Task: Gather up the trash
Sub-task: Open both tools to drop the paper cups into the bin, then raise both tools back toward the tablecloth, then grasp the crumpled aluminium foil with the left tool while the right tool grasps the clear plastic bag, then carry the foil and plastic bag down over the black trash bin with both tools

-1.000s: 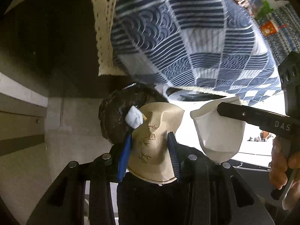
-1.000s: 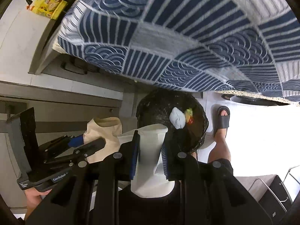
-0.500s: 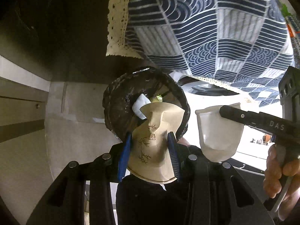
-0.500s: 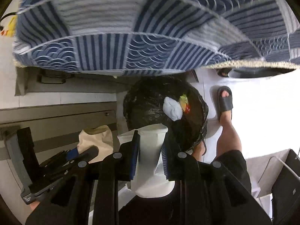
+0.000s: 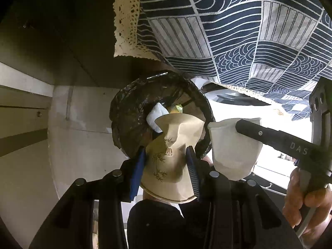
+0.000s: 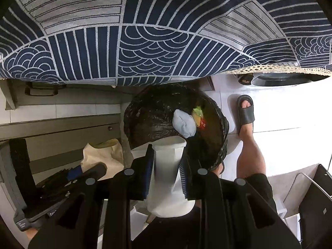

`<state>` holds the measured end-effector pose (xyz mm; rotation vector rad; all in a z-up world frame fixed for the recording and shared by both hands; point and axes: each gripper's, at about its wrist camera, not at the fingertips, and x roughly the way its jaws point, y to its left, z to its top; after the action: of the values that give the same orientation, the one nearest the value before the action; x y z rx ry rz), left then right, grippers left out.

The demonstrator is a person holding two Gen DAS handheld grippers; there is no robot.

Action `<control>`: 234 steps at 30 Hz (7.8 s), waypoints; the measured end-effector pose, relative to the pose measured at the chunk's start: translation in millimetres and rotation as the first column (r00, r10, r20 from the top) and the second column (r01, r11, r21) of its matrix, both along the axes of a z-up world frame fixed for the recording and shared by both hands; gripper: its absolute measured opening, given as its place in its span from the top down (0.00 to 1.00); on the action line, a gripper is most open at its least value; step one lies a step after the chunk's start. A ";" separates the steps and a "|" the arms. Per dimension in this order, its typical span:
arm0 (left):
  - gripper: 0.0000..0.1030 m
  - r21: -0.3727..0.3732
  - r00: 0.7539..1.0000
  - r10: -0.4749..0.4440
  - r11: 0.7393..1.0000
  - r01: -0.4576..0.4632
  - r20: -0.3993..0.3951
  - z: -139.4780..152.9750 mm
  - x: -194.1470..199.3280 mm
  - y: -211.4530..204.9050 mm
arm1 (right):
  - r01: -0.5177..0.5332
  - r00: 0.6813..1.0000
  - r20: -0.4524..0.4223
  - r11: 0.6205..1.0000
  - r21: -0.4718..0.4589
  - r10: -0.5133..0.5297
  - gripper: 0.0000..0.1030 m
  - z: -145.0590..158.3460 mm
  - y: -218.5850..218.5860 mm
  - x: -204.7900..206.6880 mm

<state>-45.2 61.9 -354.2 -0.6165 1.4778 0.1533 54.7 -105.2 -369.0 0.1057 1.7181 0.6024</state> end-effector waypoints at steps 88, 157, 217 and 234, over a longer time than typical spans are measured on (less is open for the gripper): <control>0.06 0.283 0.857 -0.109 0.958 -0.045 0.503 325.7 134.2 -10.4 | -0.096 0.789 0.606 0.954 0.285 -0.102 0.05 337.0 -85.9 157.1; 0.06 0.377 0.976 0.058 0.916 -0.136 0.209 232.4 342.6 30.2 | -0.265 0.865 0.495 0.917 0.299 0.088 0.44 256.5 -9.9 358.1; 0.25 0.350 0.912 -0.155 0.937 0.014 0.379 279.9 223.6 -12.0 | -0.163 0.863 0.504 0.949 0.269 0.005 0.44 279.6 -48.0 224.9; 0.25 0.296 0.852 -0.218 0.952 0.078 0.476 299.4 128.4 -5.7 | -0.109 0.858 0.513 0.965 0.240 -0.030 0.44 288.0 -22.8 127.4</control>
<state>83.3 56.1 -54.8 -0.2847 0.9645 0.0590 182.1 -128.0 -80.9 0.0854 1.1174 0.8066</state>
